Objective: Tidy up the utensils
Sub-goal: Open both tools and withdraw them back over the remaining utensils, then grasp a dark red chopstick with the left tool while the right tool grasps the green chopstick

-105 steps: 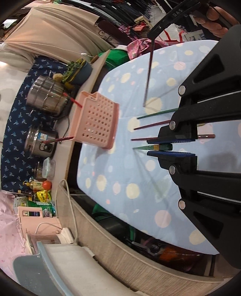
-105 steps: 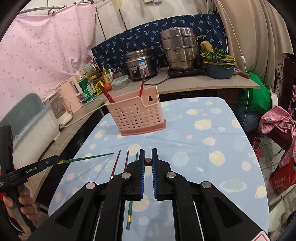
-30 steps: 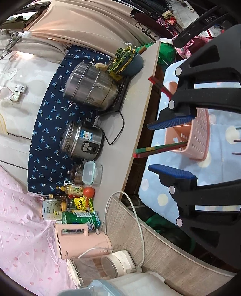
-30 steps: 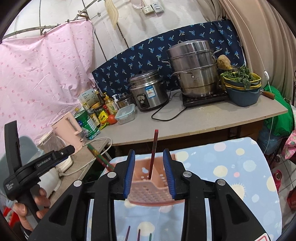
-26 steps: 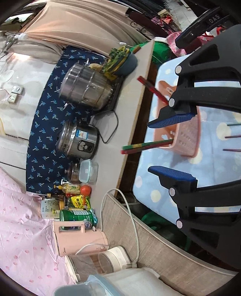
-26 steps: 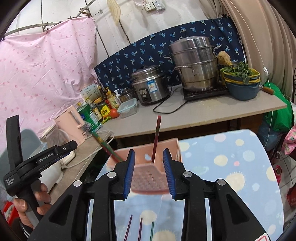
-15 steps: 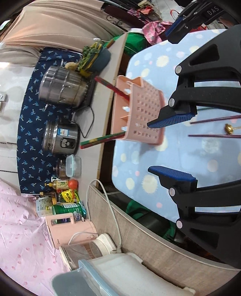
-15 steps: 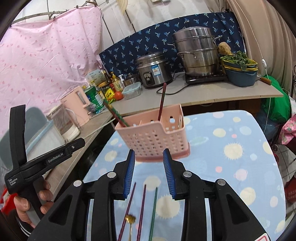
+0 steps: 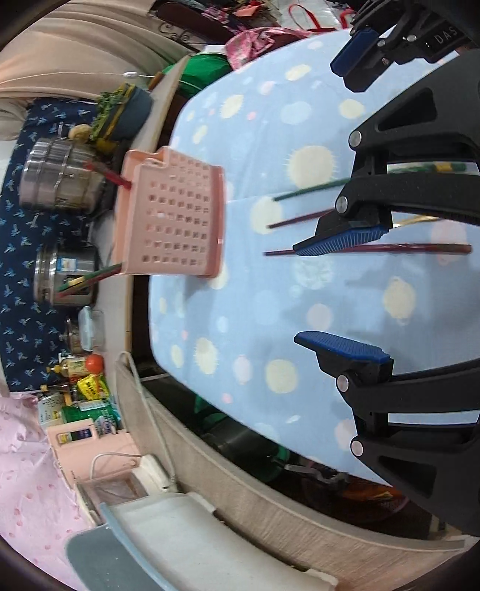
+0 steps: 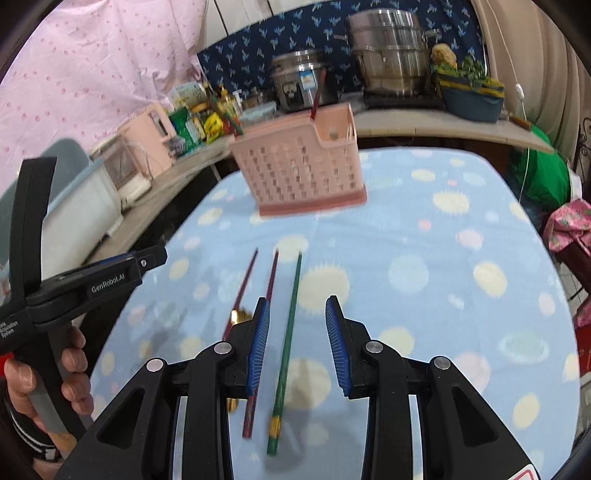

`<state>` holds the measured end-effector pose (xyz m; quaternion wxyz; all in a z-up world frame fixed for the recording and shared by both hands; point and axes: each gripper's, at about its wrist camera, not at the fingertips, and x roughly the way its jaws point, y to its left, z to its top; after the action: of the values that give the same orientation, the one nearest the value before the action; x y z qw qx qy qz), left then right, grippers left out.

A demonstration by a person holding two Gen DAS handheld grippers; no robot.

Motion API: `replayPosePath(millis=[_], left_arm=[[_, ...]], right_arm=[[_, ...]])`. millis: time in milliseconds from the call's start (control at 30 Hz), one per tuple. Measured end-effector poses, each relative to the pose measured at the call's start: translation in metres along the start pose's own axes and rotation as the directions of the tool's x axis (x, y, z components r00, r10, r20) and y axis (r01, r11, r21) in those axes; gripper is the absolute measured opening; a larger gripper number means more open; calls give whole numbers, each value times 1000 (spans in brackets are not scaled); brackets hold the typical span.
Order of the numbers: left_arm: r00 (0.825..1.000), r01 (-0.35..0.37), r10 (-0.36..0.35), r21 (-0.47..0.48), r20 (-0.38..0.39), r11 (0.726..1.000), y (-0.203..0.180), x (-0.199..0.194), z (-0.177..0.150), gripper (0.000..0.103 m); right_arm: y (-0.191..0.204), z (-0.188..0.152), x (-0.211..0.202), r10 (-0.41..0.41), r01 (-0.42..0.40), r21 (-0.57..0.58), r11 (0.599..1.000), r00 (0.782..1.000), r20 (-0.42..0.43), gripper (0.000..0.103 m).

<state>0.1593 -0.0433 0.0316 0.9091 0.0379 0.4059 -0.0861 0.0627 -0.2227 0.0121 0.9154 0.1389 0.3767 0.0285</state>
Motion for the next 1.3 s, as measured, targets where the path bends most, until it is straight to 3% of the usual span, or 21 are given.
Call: replayPosePath(millis=[200, 400, 733, 900, 1133, 1300], left_arm=[[996, -13, 14, 9, -90, 1000, 2, 13, -49, 41], [986, -13, 17, 27, -165, 1000, -1, 22, -89, 41], [985, 11, -5, 30, -172, 1000, -9, 20, -100, 40], [984, 31, -24, 37, -178, 999, -13, 21, -105, 40], [981, 67, -61, 28, -182, 997, -14, 21, -108, 40], [980, 93, -87, 23, -181, 995, -16, 18, -109, 40]], right_arm=[[4, -49, 15, -20, 18, -20, 1000, 996, -87, 31], [9, -74, 24, -29, 24, -39, 999, 992, -126, 31], [26, -87, 30, -52, 39, -98, 994, 991, -127, 31], [26, -90, 32, -66, 52, -108, 993, 989, -133, 25], [19, -93, 32, -78, 66, -88, 994, 988, -134, 7], [18, -94, 31, -78, 67, -87, 994, 988, -130, 7]])
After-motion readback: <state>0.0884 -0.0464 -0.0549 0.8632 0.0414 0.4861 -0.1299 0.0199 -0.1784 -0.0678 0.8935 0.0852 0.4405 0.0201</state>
